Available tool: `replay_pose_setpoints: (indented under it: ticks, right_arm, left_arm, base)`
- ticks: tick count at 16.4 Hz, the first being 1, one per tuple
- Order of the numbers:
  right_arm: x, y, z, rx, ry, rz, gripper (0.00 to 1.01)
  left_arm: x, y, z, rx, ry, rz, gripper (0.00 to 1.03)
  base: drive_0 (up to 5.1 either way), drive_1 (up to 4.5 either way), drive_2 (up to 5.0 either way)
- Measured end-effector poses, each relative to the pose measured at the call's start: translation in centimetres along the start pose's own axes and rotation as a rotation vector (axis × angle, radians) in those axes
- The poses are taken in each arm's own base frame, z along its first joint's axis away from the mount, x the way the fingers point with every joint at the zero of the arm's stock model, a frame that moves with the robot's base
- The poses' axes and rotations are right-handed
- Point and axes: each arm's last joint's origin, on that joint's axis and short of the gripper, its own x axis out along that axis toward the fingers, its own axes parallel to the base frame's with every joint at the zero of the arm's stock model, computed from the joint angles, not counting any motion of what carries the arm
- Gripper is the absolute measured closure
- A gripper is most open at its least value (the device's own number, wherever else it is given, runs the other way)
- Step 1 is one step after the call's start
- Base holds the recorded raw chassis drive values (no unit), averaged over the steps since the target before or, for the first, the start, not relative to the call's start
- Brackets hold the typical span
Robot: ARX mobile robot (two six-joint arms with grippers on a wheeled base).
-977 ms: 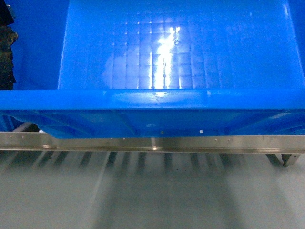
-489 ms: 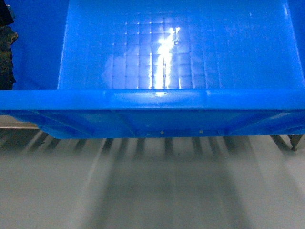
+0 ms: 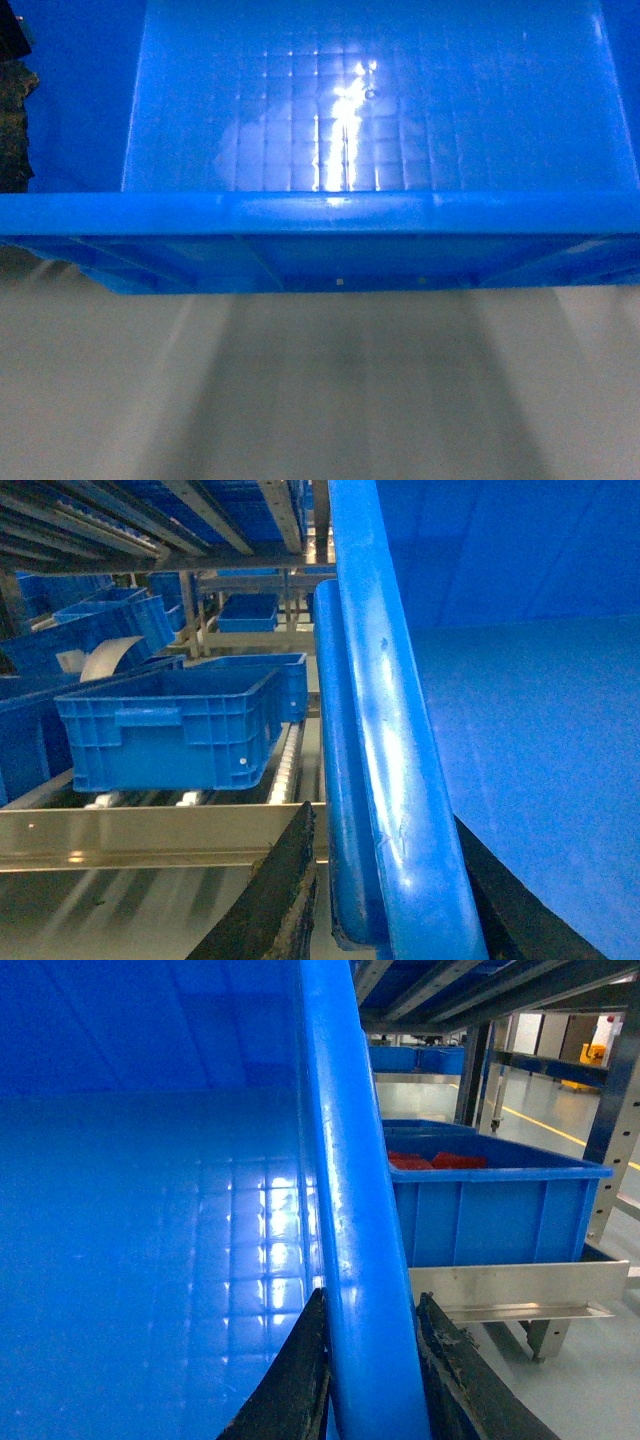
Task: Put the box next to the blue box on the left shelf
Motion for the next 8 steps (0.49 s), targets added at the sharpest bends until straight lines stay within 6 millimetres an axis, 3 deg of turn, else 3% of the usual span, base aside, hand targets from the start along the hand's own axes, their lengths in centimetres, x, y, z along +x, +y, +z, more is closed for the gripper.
replay_pose_setpoints:
  ticks: [8]
  right_arm:
    - [0.00, 0.00, 0.04, 0.001, -0.004, 0.000, 0.85]
  left_arm:
    - [-0.01, 0.00, 0.03, -0.001, -0.004, 0.000, 0.74]
  base:
    - [0.0, 0.00, 0.0]
